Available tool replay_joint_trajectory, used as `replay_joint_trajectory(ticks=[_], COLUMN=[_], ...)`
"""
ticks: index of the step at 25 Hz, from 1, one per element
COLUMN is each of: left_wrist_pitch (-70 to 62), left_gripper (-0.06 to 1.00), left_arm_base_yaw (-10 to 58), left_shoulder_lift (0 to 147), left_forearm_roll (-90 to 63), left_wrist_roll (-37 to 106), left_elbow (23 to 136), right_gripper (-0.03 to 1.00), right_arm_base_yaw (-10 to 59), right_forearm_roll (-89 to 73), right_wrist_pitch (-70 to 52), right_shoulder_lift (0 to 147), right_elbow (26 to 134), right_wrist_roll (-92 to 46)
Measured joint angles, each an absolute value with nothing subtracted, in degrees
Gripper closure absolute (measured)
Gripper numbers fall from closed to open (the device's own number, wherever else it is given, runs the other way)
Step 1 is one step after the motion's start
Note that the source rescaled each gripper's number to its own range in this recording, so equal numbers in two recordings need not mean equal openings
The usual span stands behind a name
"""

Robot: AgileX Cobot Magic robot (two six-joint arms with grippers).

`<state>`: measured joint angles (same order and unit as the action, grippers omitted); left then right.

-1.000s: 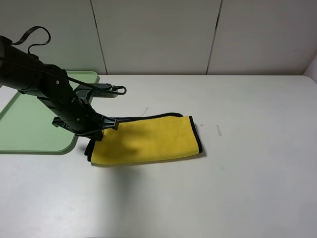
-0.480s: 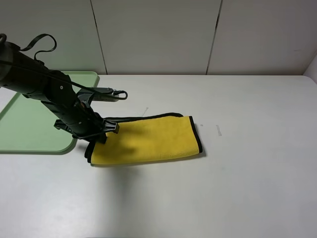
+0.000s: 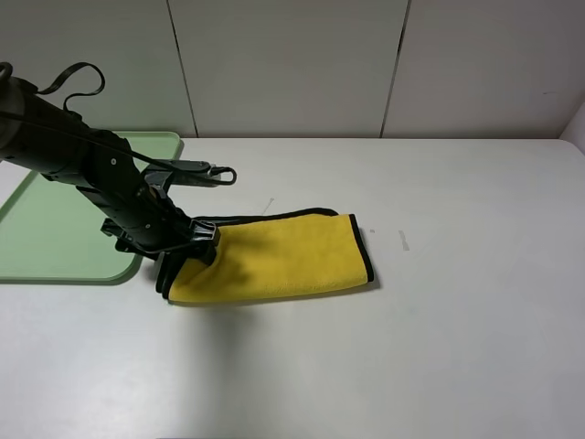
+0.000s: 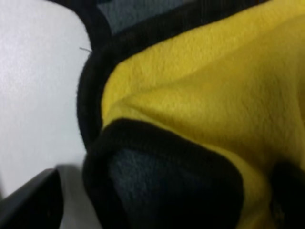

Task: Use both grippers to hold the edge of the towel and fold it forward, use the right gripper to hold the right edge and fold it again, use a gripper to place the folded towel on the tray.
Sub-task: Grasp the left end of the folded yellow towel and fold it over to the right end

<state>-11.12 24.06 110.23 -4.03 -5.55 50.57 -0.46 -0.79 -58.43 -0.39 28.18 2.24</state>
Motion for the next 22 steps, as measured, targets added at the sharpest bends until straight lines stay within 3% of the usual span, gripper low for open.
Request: replay_joint_trajectory(ticks=[7, 15, 22], left_wrist_pitch=[-11.1, -10.1, -7.9], left_gripper=[0.10, 0.33, 0.39], left_arm_base_yaw=[24.1, 24.1, 24.1], left_shoulder_lift=[110.2, 112.6, 113.8], left_forearm_roll=[-4.0, -3.7, -3.3], left_wrist_roll=[-5.5, -5.5, -5.3], left_elbow=[50.6, 51.0, 51.3], right_gripper=[-0.03, -0.03, -0.03], right_arm_base_yaw=[-0.5, -0.5, -0.5], right_forearm_roll=[-0.8, -0.8, -0.8], right_wrist_pitch=[-58.4, -58.4, -58.4], right_shoulder_lift=[-0.4, -0.4, -0.4], right_elbow=[28.2, 28.2, 28.2], right_wrist_roll=[2.2, 2.2, 2.2])
